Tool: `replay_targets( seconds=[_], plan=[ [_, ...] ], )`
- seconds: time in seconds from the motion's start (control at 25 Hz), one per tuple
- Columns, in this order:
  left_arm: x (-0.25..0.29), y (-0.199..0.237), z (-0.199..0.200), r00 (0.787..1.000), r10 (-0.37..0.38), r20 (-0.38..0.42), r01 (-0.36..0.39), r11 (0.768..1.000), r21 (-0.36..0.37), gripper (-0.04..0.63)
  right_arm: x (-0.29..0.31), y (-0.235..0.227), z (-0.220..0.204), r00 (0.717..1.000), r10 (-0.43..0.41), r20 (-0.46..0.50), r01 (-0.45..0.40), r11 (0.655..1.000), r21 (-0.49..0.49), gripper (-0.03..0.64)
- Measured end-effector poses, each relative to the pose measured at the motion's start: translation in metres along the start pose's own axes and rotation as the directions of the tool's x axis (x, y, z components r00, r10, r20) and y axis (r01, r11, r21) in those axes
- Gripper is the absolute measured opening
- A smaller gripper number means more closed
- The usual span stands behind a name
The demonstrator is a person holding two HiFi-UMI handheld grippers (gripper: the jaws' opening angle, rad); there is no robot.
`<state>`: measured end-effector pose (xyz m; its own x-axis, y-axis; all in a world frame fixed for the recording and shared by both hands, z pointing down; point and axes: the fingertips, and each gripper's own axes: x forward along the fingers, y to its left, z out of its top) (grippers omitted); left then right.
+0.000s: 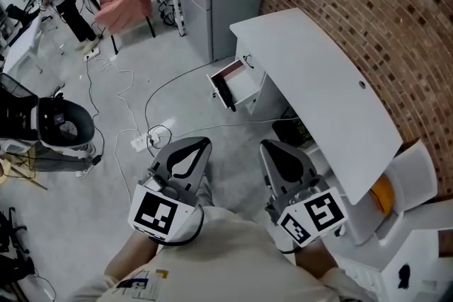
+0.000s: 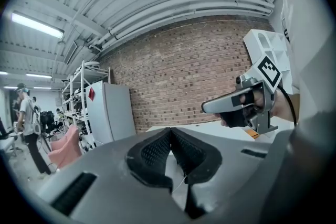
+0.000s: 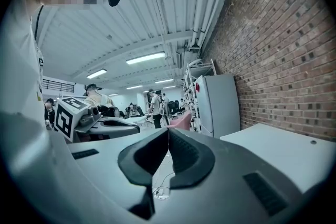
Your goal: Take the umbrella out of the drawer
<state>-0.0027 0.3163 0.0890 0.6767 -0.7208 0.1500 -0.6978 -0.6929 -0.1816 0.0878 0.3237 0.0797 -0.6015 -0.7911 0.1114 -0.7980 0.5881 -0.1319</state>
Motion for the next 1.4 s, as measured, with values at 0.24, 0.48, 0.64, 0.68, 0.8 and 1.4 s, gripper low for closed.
replay_targets(
  seconds=[0.24,0.48,0.64,0.68,0.8,1.4],
  plan=[
    [0.022,0.041,-0.013,1.0,-0.015,-0.019,0.014,1.0,-0.028,0.008,0.047,-0.015,0.003,1.0,-0.009,-0.02,0.008,1.0,-0.003,0.008],
    [0.059,0.094,-0.018,0.999,-0.035,-0.033,0.033,0.998,-0.046,0.008,0.102,-0.041,0.016,0.999,-0.038,-0.037,0.038,0.999,-0.007,0.008],
    [0.087,0.128,-0.016,0.998,-0.06,-0.031,0.059,0.998,-0.026,0.008,0.139,-0.062,0.025,0.996,-0.072,-0.046,0.071,0.997,-0.032,0.008],
    [0.092,0.137,-0.018,0.997,-0.064,-0.035,0.063,0.998,-0.031,0.008,0.15,-0.066,0.026,0.996,-0.075,-0.048,0.073,0.997,-0.031,0.008],
    [0.106,0.167,-0.022,0.996,-0.075,-0.036,0.074,0.997,-0.031,0.009,0.184,-0.075,0.03,0.995,-0.08,-0.052,0.079,0.997,-0.026,0.008],
    [0.18,0.31,-0.043,0.987,-0.161,-0.015,0.161,0.987,-0.02,0.008,0.332,-0.116,0.069,0.986,-0.165,-0.012,0.164,0.985,-0.053,0.008]
  ],
)
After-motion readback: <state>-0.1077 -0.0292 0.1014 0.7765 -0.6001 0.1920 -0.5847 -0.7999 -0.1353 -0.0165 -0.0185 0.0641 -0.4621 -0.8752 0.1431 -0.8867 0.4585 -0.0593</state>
